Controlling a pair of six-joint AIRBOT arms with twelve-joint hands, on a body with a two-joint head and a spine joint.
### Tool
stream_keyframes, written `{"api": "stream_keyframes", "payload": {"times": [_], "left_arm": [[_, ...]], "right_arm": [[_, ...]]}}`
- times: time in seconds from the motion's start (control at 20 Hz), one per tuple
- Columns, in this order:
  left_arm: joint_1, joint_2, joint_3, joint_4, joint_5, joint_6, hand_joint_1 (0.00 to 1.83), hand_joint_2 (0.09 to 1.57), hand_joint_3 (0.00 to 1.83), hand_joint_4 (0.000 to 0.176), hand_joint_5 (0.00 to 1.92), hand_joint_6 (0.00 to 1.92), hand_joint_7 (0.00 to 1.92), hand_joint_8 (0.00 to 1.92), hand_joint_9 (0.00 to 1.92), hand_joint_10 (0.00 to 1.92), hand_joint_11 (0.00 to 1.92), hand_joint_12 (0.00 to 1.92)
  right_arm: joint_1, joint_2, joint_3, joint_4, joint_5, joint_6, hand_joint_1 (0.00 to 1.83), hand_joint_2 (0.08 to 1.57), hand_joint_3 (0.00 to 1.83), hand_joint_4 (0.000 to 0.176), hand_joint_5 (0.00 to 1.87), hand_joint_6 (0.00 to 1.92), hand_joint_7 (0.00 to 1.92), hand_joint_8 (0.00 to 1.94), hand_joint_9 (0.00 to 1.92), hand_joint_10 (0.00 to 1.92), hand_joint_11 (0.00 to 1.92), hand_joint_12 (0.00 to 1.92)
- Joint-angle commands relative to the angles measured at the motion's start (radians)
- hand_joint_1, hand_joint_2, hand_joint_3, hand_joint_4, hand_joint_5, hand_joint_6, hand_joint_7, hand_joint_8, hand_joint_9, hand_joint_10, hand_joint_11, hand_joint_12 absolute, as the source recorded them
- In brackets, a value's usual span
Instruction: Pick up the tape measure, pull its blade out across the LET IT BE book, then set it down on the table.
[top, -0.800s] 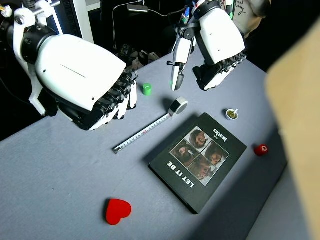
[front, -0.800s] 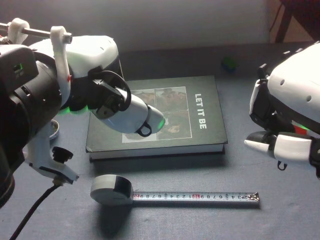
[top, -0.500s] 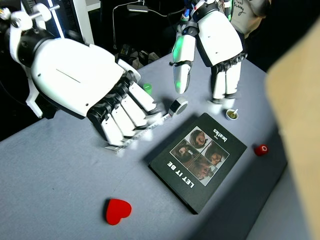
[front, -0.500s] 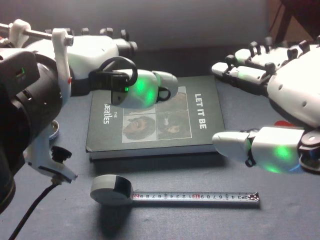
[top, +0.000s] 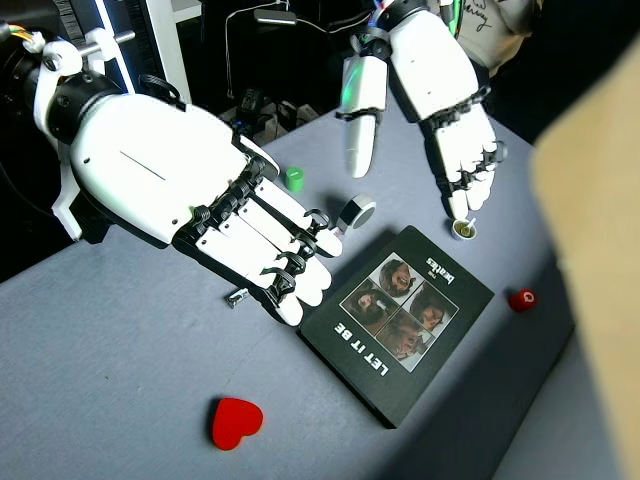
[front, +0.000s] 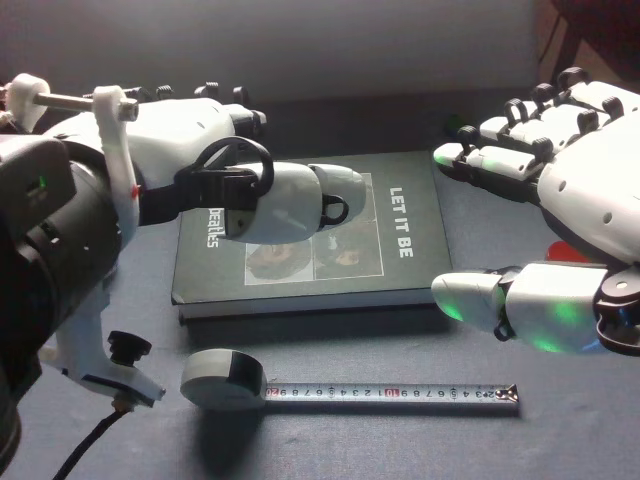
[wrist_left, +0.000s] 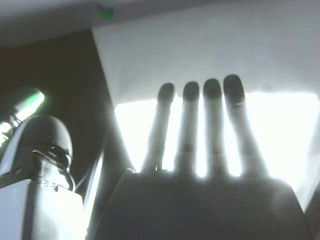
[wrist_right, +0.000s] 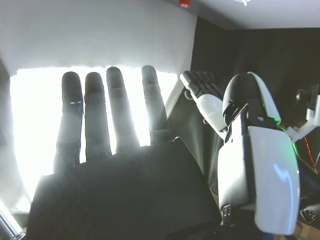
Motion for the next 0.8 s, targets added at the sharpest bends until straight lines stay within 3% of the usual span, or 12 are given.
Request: {"api": "stream_keyframes", "payload": {"times": [0.0,0.05,0.1,0.15,0.3,0.45,0.6,0.75], "left_arm": [[-0.010,0.005,-0.005,0.090,0.008,-0.005,0.40,1.03,0.00,0.004,0.14,0.00,0.13,0.00,0.13,0.00,0.00,0.50],[-0.013,0.004,-0.012,0.104,-0.036,-0.016,0.40,1.03,0.00,0.004,0.14,0.00,0.13,0.00,0.13,0.00,0.00,0.50],[-0.009,0.004,-0.016,0.116,-0.054,-0.037,0.82,0.98,0.00,0.000,0.20,0.01,0.18,0.00,0.16,0.00,0.01,0.51],[0.001,0.004,-0.021,0.131,-0.073,-0.084,0.99,0.97,0.00,0.000,0.26,0.02,0.23,0.01,0.19,0.01,0.03,0.54],[0.032,0.005,-0.063,0.178,-0.182,-0.228,1.03,0.98,0.00,0.000,0.28,0.02,0.22,0.00,0.20,0.01,0.04,0.54],[0.063,0.011,-0.081,0.191,-0.185,-0.304,1.05,0.98,0.00,0.000,0.30,0.02,0.21,0.00,0.19,0.00,0.04,0.54],[0.151,0.044,-0.085,0.233,-0.002,-0.510,1.06,0.99,0.00,0.000,0.32,0.02,0.22,0.00,0.19,0.00,0.03,0.54],[0.273,0.066,-0.089,0.386,0.152,-0.800,1.07,0.99,0.00,0.000,0.32,0.02,0.24,0.01,0.21,0.01,0.03,0.54]], "right_arm": [[0.016,0.005,-0.004,-0.069,0.039,-0.001,0.00,1.10,0.01,0.132,0.14,0.00,0.14,0.00,0.12,0.01,0.00,0.60],[0.018,0.004,-0.004,-0.069,0.039,-0.003,0.00,1.10,0.01,0.132,0.14,0.00,0.14,0.00,0.12,0.01,0.00,0.60],[0.019,0.004,-0.004,-0.069,0.038,-0.003,0.00,1.11,0.01,0.129,0.15,0.00,0.15,0.00,0.14,0.01,0.00,0.62],[0.019,0.005,-0.004,-0.069,0.037,-0.003,0.00,1.11,0.01,0.128,0.17,0.00,0.17,0.00,0.16,0.01,0.00,0.65],[0.016,0.004,-0.004,-0.068,0.034,-0.004,0.00,1.11,0.01,0.128,0.16,0.00,0.17,0.00,0.17,0.01,0.00,0.64],[0.017,0.004,-0.004,-0.067,0.034,-0.004,0.00,1.11,0.00,0.127,0.14,0.00,0.16,0.00,0.15,0.00,0.00,0.62],[0.017,0.004,-0.004,-0.065,0.033,-0.005,0.00,1.13,0.01,0.126,0.14,0.00,0.16,0.00,0.15,0.00,0.00,0.59],[0.016,0.004,-0.005,-0.064,0.029,-0.005,0.00,1.13,0.01,0.126,0.15,0.00,0.17,0.00,0.15,0.00,0.00,0.60]]}}
